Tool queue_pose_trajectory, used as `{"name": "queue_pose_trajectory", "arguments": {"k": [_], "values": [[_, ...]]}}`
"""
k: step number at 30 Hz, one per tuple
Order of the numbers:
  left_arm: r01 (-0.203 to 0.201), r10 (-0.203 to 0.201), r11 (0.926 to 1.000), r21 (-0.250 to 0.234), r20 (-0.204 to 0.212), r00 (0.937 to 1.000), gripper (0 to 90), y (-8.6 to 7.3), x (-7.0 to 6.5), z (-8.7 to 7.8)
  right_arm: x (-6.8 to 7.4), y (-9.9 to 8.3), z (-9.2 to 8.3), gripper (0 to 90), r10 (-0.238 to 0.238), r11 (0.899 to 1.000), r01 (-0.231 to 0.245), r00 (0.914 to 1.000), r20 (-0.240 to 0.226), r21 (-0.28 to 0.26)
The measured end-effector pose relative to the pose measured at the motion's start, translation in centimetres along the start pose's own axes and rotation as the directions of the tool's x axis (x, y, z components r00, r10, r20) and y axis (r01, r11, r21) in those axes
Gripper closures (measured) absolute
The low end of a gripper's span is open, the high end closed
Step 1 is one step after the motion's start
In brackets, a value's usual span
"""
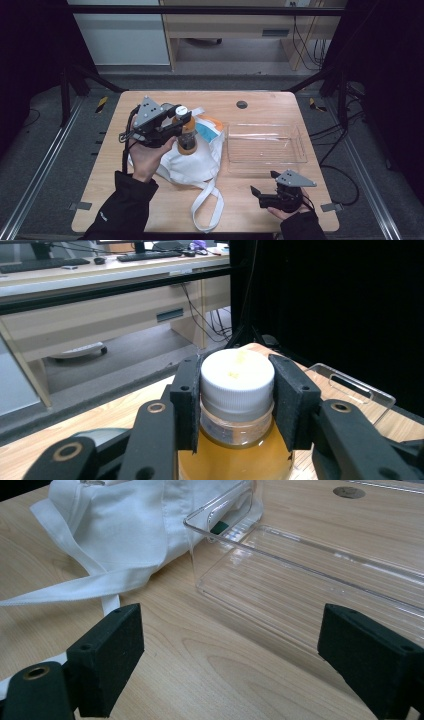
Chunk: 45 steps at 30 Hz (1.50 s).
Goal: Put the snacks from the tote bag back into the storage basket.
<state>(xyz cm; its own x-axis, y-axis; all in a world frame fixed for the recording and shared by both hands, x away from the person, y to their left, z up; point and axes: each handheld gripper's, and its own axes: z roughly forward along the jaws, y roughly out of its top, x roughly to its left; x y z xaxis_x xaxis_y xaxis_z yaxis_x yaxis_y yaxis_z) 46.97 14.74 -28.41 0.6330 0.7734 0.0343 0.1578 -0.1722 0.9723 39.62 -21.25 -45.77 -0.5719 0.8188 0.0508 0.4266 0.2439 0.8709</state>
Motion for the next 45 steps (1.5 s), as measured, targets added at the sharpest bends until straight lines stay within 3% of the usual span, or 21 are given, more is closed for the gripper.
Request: {"name": "queue_pose_trajectory", "arguments": {"k": [17, 29, 45], "values": [[-0.015, 0.015, 0.9999, 0.000, 0.047, 0.9988, 58.8, 1.4, -2.6, 2.4, 0.0, 0.0, 0.0, 11.6, -0.002, 1.000, 0.002, 1.0000, -0.003, -0.003], [-0.010, 0.010, 0.9999, 0.003, 0.080, 0.9968, 58.8, 1.6, -4.3, 4.5, 0.0, 0.0, 0.0, 11.6, -0.009, 1.000, 0.009, 1.0000, -0.001, -0.001], [-0.033, 0.032, 0.9994, 0.007, 0.114, 0.9929, 58.7, 2.0, -6.1, 6.5, 0.0, -0.1, 0.1, 11.6, -0.015, 1.000, 0.015, 0.9999, -0.006, 0.000]]}}
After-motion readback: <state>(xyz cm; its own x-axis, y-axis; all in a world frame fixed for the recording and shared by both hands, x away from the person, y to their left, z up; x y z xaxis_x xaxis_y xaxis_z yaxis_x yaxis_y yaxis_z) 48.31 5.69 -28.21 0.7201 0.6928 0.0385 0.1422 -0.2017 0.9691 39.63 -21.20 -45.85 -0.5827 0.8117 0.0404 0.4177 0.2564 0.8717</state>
